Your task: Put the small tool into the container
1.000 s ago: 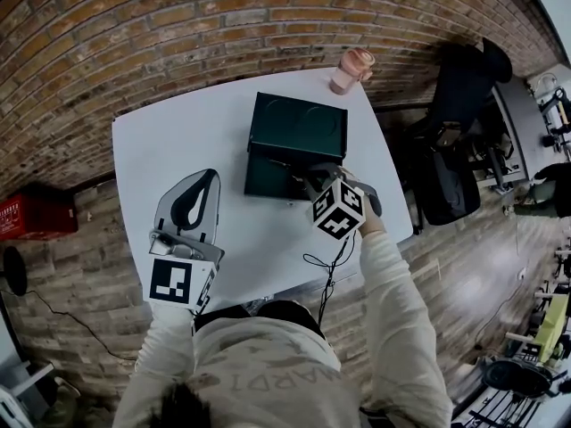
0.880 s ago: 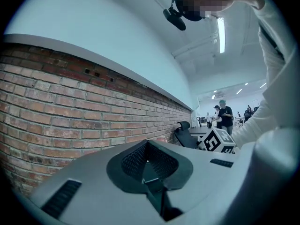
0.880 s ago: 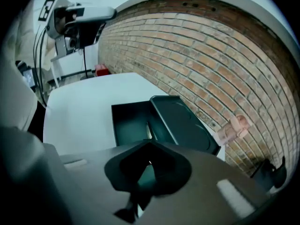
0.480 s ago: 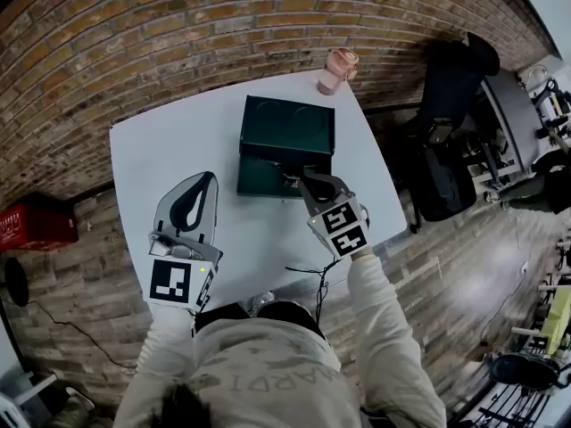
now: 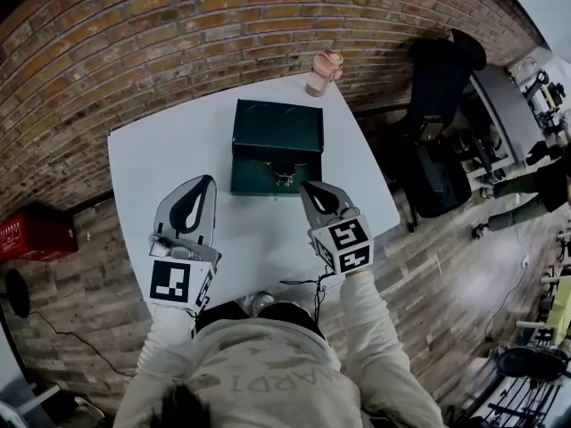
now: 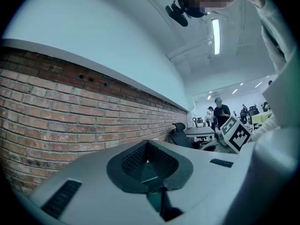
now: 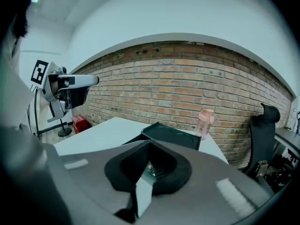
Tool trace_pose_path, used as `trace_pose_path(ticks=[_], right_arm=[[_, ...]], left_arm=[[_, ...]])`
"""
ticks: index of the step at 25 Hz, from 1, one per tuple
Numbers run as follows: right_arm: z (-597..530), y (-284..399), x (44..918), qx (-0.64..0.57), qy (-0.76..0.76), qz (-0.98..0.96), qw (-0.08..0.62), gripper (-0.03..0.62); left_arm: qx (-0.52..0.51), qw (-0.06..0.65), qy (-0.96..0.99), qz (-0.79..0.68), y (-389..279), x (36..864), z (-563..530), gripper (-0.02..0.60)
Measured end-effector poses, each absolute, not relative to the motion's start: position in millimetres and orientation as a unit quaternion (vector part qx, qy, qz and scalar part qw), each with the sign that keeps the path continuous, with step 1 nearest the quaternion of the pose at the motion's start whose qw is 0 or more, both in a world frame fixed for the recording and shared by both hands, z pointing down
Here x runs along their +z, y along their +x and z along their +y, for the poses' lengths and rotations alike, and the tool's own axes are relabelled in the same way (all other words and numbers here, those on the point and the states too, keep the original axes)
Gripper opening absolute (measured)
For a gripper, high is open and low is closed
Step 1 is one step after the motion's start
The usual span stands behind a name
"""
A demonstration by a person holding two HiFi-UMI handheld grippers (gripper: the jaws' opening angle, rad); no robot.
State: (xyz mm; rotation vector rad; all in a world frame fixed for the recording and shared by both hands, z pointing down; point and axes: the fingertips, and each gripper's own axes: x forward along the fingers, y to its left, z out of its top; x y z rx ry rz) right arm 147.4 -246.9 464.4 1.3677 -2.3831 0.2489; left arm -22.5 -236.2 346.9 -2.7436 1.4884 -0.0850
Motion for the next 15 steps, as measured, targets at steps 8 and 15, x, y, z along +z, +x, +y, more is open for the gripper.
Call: trace_pose_path(ticks=[8, 15], right_arm=[[-218.1, 152.3, 430.1, 0.058, 0.508, -0.846, 0.15, 0.009], [-193.9, 159.6, 397.3, 0.038, 0.525, -0.843, 0.113, 0.009]], left_arm=[[-0.025, 0.016, -0.885, 0.465, -9.2, 340.5, -218.2, 0.006], [-0.02, 0.021, -0.889, 0.457, 2.3, 332.2, -202.2, 0.006]])
